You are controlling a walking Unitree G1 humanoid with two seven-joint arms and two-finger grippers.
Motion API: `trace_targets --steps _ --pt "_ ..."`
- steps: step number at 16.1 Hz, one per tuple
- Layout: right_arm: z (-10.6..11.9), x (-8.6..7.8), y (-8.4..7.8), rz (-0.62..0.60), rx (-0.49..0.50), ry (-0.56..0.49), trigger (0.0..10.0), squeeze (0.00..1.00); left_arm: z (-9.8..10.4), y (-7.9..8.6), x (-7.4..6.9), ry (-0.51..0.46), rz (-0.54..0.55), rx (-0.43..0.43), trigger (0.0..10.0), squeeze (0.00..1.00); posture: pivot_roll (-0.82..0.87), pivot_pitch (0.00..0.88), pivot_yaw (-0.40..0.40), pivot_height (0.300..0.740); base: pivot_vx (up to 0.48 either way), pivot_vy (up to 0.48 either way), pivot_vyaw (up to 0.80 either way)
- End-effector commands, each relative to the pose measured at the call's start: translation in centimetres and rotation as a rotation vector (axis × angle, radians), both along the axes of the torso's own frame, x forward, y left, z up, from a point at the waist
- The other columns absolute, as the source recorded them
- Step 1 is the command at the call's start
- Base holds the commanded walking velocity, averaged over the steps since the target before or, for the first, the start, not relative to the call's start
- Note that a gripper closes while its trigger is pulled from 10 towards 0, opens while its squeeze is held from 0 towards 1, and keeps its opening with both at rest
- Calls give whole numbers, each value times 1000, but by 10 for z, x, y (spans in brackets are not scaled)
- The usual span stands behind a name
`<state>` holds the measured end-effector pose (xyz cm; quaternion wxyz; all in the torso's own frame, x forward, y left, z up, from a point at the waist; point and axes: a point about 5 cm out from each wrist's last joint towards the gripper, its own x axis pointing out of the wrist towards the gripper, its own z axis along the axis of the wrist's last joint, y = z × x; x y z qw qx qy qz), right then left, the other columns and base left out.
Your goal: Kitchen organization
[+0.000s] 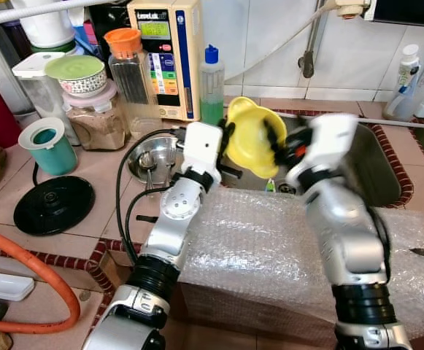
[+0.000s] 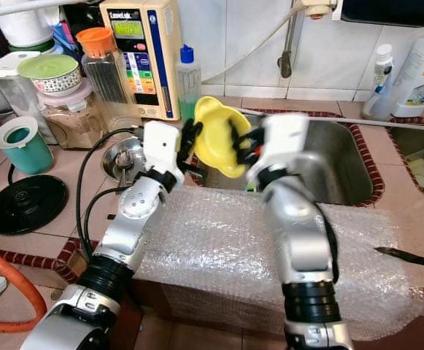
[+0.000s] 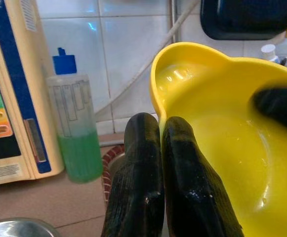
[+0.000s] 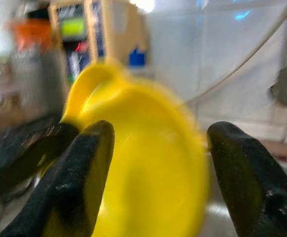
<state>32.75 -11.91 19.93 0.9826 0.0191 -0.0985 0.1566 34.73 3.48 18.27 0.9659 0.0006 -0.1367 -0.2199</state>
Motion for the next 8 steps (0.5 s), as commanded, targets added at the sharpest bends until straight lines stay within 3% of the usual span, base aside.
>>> trace_targets --steps 1,3,7,8 --pt "-5 0 3 14 -33 22 10000 1000 8 1 0 -31 3 5 0 0 -71 0 73 740 0 0 0" --pt "-7 2 1 -32 -100 12 10000 1000 7 3 -1 -30 9 4 0 0 -67 0 65 740 0 0 0" --pt "7 17 -7 -124 -118 -41 10000 1000 7 2 -2 -36 13 4 0 0 -67 0 58 740 0 0 0" --pt "8 21 -7 -131 -119 -37 10000 894 8 1 -2 -40 9 7 0 0 -67 0 58 740 0 0 0"
